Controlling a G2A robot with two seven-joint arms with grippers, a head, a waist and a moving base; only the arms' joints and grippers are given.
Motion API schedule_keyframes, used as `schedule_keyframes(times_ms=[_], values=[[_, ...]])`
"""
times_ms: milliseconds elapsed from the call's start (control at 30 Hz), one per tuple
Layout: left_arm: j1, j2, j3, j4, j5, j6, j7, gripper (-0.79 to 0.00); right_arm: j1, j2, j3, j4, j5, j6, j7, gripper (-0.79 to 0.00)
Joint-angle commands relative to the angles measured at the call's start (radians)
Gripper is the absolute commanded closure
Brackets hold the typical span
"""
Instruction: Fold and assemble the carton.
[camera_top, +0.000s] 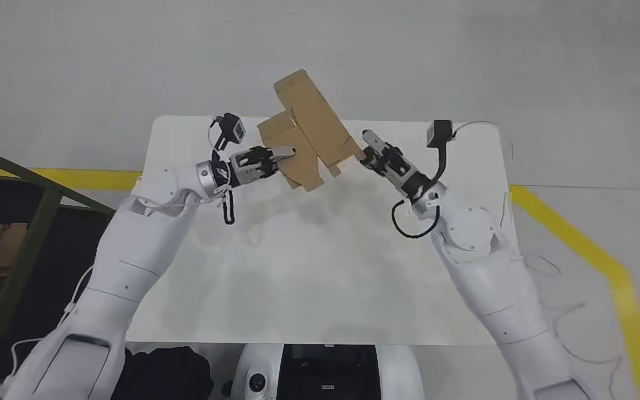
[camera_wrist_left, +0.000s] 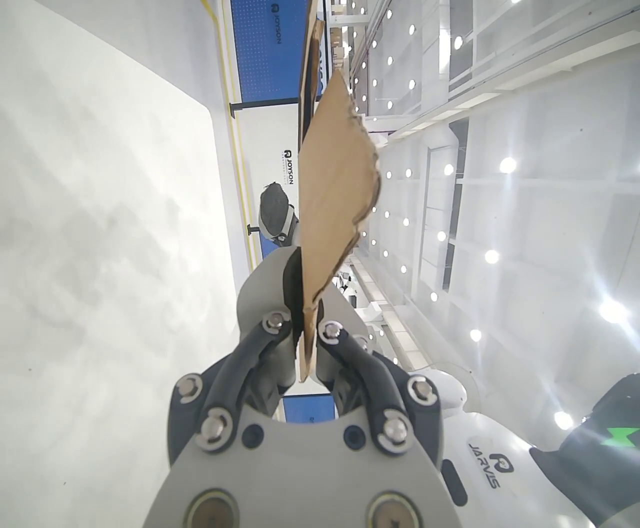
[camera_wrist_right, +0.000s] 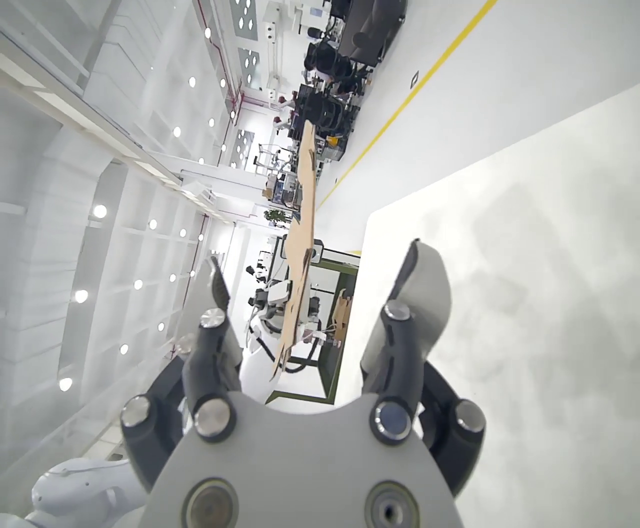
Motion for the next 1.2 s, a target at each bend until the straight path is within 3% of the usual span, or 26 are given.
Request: schedule_keyframes(times_ms=[0, 267, 433, 633, 767, 1000, 1167], values=[[-0.021, 0.002, -0.003, 0.024, 0.015, 0.004, -0.046, 0.0, 0.002, 0.009, 0.026, 0.004, -0.014, -0.027, 0.08, -0.785], [-0.117, 0.009, 0.017, 0.111, 0.087, -0.032, -0.332, 0.0, 0.018, 0.037, 0.102, 0.053, -0.056, -0.074, 0.299, -0.785], [-0.162, 0.009, 0.032, 0.156, 0.093, -0.137, -0.505, 0.0, 0.05, 0.045, 0.096, 0.116, -0.059, -0.049, 0.433, -0.785], [-0.168, 0.022, 0.075, 0.101, 0.153, -0.102, -0.543, 0.0, 0.116, 0.043, 0.055, 0.202, 0.025, -0.113, 0.638, -0.785], [-0.172, 0.041, 0.156, 0.059, 0.159, -0.094, -0.551, 0.0, 0.145, 0.041, 0.03, 0.235, 0.069, -0.18, 0.73, -0.785], [-0.227, 0.092, 0.322, 0.038, 0.078, -0.094, -0.551, 0.0, 0.182, 0.04, -0.004, 0.281, 0.121, -0.264, 0.841, -0.785], [-0.275, 0.133, 0.412, 0.021, 0.0, -0.094, -0.551, 0.0, 0.195, 0.044, -0.037, 0.288, 0.155, -0.25, 0.855, -0.785]])
